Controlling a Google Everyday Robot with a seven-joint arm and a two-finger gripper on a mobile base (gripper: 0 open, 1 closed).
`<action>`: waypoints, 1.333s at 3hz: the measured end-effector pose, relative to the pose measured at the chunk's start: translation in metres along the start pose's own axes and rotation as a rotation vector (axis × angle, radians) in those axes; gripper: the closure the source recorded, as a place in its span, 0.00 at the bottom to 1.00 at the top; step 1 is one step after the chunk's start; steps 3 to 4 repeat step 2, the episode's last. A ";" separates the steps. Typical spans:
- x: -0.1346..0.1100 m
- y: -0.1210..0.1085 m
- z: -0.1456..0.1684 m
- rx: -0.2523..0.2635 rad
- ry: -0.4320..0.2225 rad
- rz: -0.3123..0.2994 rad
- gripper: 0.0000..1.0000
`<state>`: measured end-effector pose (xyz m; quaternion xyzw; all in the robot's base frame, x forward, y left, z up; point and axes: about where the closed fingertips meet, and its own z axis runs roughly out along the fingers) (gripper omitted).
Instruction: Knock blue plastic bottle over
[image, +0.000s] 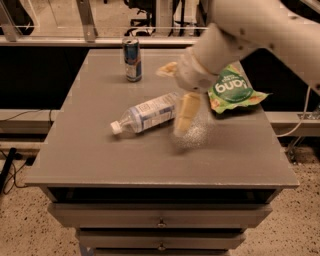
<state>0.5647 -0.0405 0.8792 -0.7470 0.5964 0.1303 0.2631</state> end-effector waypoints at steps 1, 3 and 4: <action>0.036 -0.009 -0.044 0.047 -0.143 0.145 0.00; 0.072 -0.006 -0.098 0.093 -0.267 0.301 0.00; 0.072 -0.006 -0.098 0.093 -0.267 0.301 0.00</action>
Offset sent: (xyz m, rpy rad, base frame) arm 0.0107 -0.2097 0.0884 0.5212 0.2179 -0.4169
